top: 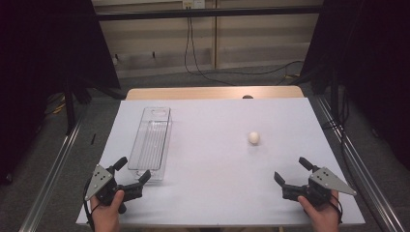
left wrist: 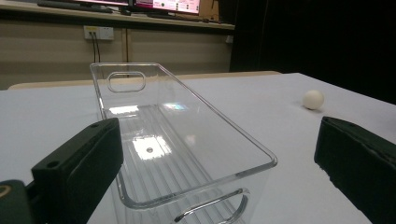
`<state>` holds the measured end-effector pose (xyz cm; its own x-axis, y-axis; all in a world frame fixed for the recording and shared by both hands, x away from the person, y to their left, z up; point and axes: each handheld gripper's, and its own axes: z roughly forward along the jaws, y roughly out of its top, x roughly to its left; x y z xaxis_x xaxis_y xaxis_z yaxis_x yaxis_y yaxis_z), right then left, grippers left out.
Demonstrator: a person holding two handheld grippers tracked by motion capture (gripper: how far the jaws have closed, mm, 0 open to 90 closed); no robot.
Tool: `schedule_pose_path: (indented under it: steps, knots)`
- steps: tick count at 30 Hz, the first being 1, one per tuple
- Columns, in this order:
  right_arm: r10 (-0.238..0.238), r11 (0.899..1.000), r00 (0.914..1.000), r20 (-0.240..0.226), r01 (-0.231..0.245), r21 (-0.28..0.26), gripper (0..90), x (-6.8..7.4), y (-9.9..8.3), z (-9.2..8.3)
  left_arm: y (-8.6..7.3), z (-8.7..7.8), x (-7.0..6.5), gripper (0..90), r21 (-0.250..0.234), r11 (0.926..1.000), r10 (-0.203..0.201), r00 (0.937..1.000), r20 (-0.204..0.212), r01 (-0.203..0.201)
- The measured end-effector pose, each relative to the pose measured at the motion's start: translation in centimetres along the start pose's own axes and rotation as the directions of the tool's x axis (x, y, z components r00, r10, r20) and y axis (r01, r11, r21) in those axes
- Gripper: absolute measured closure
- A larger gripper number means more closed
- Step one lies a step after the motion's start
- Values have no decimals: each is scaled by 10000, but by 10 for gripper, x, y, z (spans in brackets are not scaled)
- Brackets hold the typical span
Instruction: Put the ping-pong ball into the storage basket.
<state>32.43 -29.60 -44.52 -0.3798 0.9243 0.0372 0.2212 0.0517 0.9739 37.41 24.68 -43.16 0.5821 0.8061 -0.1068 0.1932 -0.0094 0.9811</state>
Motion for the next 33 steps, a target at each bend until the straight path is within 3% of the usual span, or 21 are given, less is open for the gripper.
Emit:
schedule_pose_path:
  steps: [19,33]
  knots:
    - [-167,9997,9997,178,164,203,0,1,9,20,-1,-3,2,14,-79,10000,-31,10000,3,31]
    - [-320,9968,9990,302,297,740,2,-2,11,34,-1,-1,1,14,-51,10000,7,9999,130,-7]
